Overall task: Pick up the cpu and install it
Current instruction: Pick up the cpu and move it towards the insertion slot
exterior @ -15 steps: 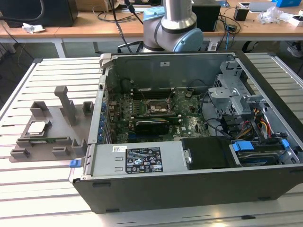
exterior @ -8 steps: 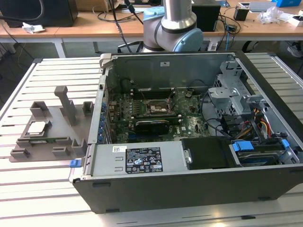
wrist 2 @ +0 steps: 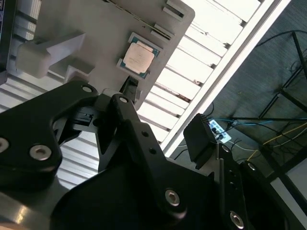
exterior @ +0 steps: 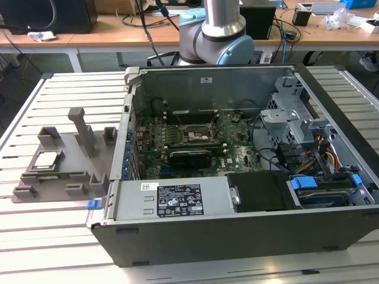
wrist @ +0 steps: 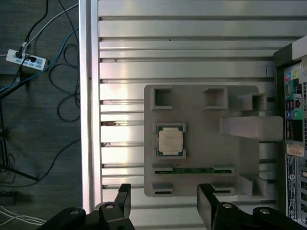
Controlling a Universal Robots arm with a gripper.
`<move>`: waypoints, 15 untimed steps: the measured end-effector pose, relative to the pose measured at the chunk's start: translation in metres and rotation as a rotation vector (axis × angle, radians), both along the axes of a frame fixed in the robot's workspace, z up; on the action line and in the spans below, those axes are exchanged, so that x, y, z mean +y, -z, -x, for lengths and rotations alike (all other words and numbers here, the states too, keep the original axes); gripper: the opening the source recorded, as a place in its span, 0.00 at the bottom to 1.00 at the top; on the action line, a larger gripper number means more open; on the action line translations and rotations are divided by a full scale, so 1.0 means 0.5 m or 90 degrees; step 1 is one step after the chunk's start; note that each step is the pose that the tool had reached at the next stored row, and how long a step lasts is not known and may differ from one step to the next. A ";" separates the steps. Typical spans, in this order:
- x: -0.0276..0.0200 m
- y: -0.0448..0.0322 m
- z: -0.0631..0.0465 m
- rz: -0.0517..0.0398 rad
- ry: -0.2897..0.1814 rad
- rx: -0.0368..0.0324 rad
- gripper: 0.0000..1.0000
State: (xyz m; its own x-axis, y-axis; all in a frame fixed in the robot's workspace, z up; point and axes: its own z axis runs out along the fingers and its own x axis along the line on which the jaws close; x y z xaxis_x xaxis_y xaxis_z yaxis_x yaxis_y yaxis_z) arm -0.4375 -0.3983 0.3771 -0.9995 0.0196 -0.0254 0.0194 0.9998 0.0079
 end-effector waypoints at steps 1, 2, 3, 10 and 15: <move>0.0000 0.001 0.000 -0.0001 0.000 -0.0001 0.66; 0.0002 0.001 0.000 -0.0002 0.000 0.0003 0.66; 0.0001 0.002 -0.002 -0.0001 0.000 0.0044 0.66; 0.0021 0.009 -0.019 0.0020 -0.011 0.0422 0.66; 0.0103 0.018 -0.031 0.0030 -0.021 0.0424 0.66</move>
